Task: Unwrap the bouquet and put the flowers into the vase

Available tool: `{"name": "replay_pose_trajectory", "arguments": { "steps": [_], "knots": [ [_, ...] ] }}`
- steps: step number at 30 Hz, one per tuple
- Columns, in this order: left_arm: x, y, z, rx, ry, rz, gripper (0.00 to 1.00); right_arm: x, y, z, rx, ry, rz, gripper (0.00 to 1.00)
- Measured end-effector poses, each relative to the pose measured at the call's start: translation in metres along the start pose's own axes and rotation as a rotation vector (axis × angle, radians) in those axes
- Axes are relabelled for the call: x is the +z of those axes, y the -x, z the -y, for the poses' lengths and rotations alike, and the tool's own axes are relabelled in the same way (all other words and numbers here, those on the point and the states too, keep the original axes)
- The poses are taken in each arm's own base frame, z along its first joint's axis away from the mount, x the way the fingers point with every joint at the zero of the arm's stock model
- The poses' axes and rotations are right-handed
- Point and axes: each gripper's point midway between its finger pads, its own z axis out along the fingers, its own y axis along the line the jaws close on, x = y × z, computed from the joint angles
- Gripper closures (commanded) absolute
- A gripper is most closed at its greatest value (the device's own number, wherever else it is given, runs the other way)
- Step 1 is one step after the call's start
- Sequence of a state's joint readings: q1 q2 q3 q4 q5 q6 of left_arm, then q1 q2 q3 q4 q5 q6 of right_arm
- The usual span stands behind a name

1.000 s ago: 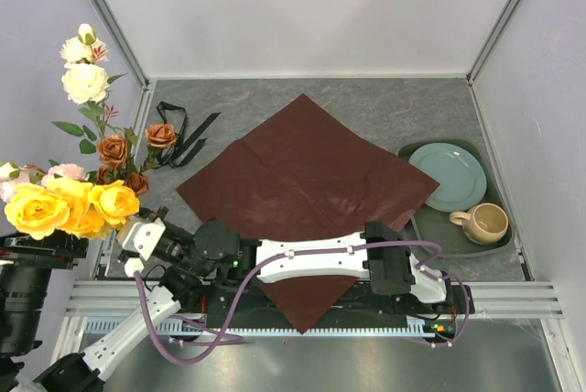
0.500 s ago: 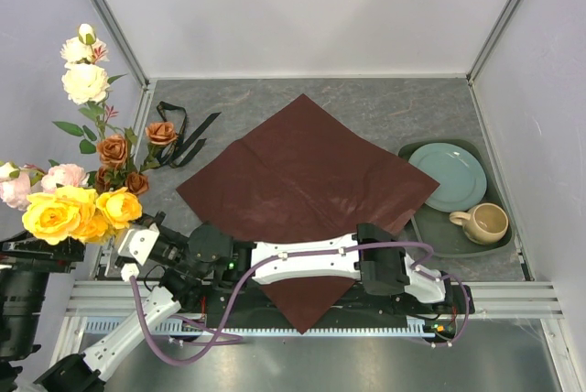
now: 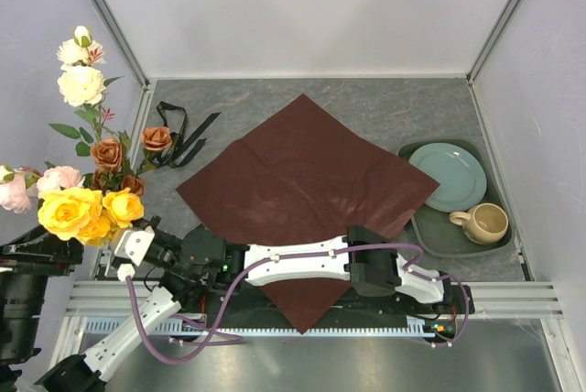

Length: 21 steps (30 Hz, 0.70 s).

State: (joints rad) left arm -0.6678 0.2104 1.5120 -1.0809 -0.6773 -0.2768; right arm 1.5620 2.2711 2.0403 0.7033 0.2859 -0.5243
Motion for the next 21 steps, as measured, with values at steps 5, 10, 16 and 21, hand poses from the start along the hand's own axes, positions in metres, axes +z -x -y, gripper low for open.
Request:
{"name": "replay_pose_trajectory", "arguments": {
  "steps": [5, 10, 16, 21],
  "knots": [
    [-0.001, -0.002, -0.003, 0.01, 0.009, -0.006, 0.39, 0.003, -0.006, -0.004, 0.026, -0.002, -0.001, 0.91],
    [-0.002, -0.002, -0.003, 0.007, 0.008, -0.003, 0.39, 0.004, -0.02, -0.004, 0.031, -0.003, -0.041, 0.95],
    [-0.001, -0.002, 0.002, 0.004, -0.015, -0.006, 0.39, 0.001, -0.052, -0.01, -0.009, 0.06, -0.169, 0.93],
    [-0.001, -0.001, 0.004, -0.001, -0.024, -0.002, 0.4, 0.008, -0.053, -0.008, -0.026, 0.124, -0.221, 0.91]
  ]
}}
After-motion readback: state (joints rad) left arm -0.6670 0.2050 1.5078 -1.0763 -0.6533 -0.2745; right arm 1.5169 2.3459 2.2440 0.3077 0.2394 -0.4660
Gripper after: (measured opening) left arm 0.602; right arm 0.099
